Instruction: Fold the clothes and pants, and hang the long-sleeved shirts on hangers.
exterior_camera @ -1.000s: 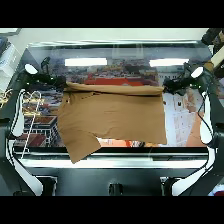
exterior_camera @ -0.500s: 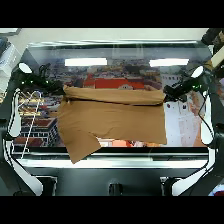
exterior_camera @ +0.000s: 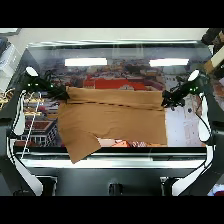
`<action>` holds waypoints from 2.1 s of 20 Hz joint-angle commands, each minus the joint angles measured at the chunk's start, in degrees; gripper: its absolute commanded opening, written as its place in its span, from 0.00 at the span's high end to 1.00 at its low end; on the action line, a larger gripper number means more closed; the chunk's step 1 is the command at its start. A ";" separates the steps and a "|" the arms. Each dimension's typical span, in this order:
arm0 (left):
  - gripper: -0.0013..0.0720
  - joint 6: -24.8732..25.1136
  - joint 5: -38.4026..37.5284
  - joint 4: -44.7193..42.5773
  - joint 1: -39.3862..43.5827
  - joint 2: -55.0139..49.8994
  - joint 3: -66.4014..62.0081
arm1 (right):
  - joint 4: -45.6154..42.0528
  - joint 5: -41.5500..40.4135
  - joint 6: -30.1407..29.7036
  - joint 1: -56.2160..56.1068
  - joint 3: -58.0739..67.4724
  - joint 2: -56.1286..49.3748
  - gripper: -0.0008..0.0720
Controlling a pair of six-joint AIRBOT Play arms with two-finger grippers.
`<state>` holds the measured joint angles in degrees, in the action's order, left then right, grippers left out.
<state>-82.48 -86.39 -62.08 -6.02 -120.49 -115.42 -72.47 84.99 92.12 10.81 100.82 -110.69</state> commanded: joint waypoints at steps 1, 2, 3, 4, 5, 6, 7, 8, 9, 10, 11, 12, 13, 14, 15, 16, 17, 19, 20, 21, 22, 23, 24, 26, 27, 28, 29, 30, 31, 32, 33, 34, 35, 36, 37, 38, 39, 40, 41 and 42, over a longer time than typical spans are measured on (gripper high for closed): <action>0.25 -0.74 0.20 0.00 -0.44 0.28 -0.66 | -0.22 1.29 -1.57 0.07 0.02 0.79 0.40; 0.13 -1.36 -0.44 0.09 -0.96 1.51 -0.87 | -0.22 1.73 -3.89 0.07 0.02 2.32 0.34; 0.08 -1.55 -1.62 0.20 -1.62 3.10 -0.85 | 0.04 1.55 -5.68 0.15 0.00 4.50 0.33; 0.08 -2.27 -3.54 0.92 -2.64 5.07 -0.63 | 1.40 0.94 -7.52 0.74 0.00 7.02 0.33; 0.08 -2.54 -4.46 2.93 -4.07 7.58 0.81 | 3.45 0.94 -10.49 1.73 -0.11 9.27 0.33; 0.08 -2.36 -4.42 3.91 -5.79 11.10 4.20 | 5.29 1.05 -12.41 3.04 -0.55 11.39 0.33; 0.08 -2.38 -4.13 4.55 -7.41 14.84 8.85 | 7.28 1.27 -13.66 4.72 -1.57 13.53 0.33; 0.08 -1.84 -3.56 5.73 -9.22 19.54 15.80 | 9.18 2.03 -13.99 6.54 -3.10 15.47 0.33; 0.08 -1.46 -2.08 5.73 -10.73 24.92 24.46 | 11.45 2.45 -14.49 8.07 -5.09 17.29 0.33; 0.08 -1.05 -0.17 5.75 -11.78 30.32 33.62 | 13.33 2.56 -14.99 9.38 -7.67 19.34 0.33; 0.08 -1.03 1.92 5.75 -12.46 35.80 42.99 | 14.01 2.54 -14.99 10.14 -9.84 21.11 0.33; 0.08 -1.05 4.09 5.79 -12.83 41.42 52.78 | 14.27 2.23 -14.99 10.47 -11.96 22.93 0.33; 0.08 -1.07 6.69 5.81 -12.83 46.25 61.13 | 14.69 1.92 -14.99 10.40 -13.44 24.35 0.33; 0.08 -1.11 9.86 6.60 -12.83 50.93 69.13 | 15.50 1.92 -14.99 10.40 -14.38 25.46 0.33; 0.08 -1.09 12.63 8.31 -12.83 54.55 75.49 | 16.39 1.97 -14.97 10.40 -14.93 26.32 0.33; 0.08 -1.07 15.06 10.10 -12.83 57.68 81.02 | 16.55 2.14 -14.93 10.40 -15.02 26.95 0.33; 0.08 -1.05 16.41 11.50 -12.83 59.67 84.96 | 16.83 2.14 -14.53 10.40 -15.02 27.54 0.33; 0.08 -0.20 17.77 12.55 -12.81 61.68 90.01 | 17.09 2.36 -14.23 10.40 -15.02 28.79 0.33; 0.08 0.31 18.56 12.52 -12.81 61.88 91.36 | 17.20 2.80 -13.90 10.40 -15.02 29.31 0.33; 0.08 0.98 19.04 12.50 -12.83 61.88 91.95 | 17.33 3.37 -13.62 10.40 -15.02 29.77 0.33; 0.08 1.75 19.28 12.50 -12.83 61.88 92.02 | 17.55 3.98 -13.42 10.40 -15.02 30.16 0.33; 0.08 1.73 20.00 12.57 -12.81 61.88 92.02 | 17.84 4.52 -13.25 10.40 -15.02 30.53 0.33; 0.08 1.75 20.79 12.57 -12.81 61.88 92.04 | 18.05 4.81 -13.22 10.40 -15.02 30.95 0.33; 0.08 1.77 23.06 12.87 -12.81 61.88 92.04 | 18.49 5.16 -13.00 10.40 -15.02 31.87 0.33; 0.08 2.99 23.91 13.97 -12.81 61.81 92.04 | 18.51 5.14 -12.81 10.40 -15.02 32.35 0.33; 0.08 4.98 24.11 15.82 -12.81 61.48 92.04 | 18.51 5.16 -12.81 10.40 -15.02 32.92 0.33; 0.08 6.47 24.15 17.68 -12.70 60.85 92.04 | 18.53 5.14 -12.79 10.40 -15.02 33.42 0.33; 0.08 7.13 24.61 18.78 -12.26 60.08 92.04 | 18.56 5.11 -12.79 10.40 -15.02 33.97 0.33; 0.08 7.13 25.59 19.43 -11.41 59.23 92.04 | 18.56 5.11 -12.79 10.40 -15.02 34.49 0.33; 0.08 7.17 26.62 19.91 -10.27 58.38 92.04 | 18.75 5.11 -12.52 10.40 -15.02 34.91 0.33; 0.08 7.65 27.36 20.37 -8.79 57.35 92.02 | 19.02 5.14 -12.04 10.40 -15.02 35.30 0.33; 0.08 7.56 27.89 20.33 -7.30 56.30 92.04 | 19.39 5.16 -11.91 10.40 -15.02 35.65 0.33; 0.12 7.54 28.11 20.37 -6.05 55.23 92.02 | 19.56 5.44 -11.78 10.40 -15.02 36.02 0.33; 0.39 7.54 28.06 20.31 -5.11 54.47 92.02 | 19.47 6.19 -11.91 10.43 -15.02 36.37 0.33; 0.75 7.56 27.89 20.35 -4.83 54.42 92.02 | 18.82 7.54 -12.81 10.43 -15.02 36.68 0.33; 0.94 7.54 27.58 20.35 -4.92 54.75 91.93 | 16.74 9.51 -14.01 10.43 -15.02 36.92 0.33; 0.95 7.58 27.47 20.31 -5.16 55.06 91.78 | 14.86 9.31 -13.49 10.67 -15.67 37.51 0.33; 0.95 7.56 27.36 20.33 -5.46 55.43 91.78 | 14.53 8.09 -13.86 11.52 -17.46 38.53 0.33; 0.95 7.56 27.17 20.33 -5.81 55.71 91.78 | 14.58 7.76 -13.92 12.63 -19.58 39.10 0.33; 0.95 7.74 26.93 20.28 -6.08 55.84 91.78 | 15.06 8.09 -13.86 14.16 -22.38 39.15 0.33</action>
<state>-75.07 -58.89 -42.11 -11.92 -64.88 -23.55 -56.14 92.60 78.81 22.74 82.72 -72.71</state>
